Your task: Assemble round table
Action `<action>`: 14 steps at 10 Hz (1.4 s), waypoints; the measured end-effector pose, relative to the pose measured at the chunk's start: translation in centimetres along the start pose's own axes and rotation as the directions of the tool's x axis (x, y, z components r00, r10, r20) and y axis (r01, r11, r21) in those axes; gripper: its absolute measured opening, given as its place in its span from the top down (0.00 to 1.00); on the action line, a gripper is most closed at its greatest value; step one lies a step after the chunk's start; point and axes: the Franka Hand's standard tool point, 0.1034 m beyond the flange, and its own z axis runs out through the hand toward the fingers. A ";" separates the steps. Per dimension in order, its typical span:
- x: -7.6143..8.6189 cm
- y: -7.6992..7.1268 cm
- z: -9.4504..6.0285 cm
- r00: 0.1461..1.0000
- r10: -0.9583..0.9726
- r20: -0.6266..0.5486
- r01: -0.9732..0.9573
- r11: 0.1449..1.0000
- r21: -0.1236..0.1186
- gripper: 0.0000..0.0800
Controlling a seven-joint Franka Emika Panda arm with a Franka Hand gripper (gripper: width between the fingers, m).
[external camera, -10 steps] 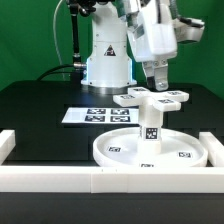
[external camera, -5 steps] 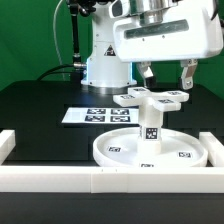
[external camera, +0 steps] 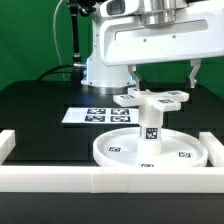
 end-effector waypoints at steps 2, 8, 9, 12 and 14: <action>-0.2 -0.5 0.0 0.988 -0.157 0.005 0.157 0.987 -0.024 0.19; 0.0 -0.2 0.0 0.826 -0.563 0.007 0.563 0.826 -0.043 0.19; 0.0 -0.1 0.0 0.768 -0.640 0.013 0.640 0.767 -0.045 0.19; 0.0 0.0 0.0 0.607 -0.794 0.034 0.794 0.606 -0.043 0.19; 0.1 0.1 0.0 0.514 -0.857 0.042 0.857 0.513 -0.042 0.19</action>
Offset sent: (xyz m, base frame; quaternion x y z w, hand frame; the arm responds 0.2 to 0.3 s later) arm 0.0000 0.0000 0.0000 0.0000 0.0000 -0.1296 0.9916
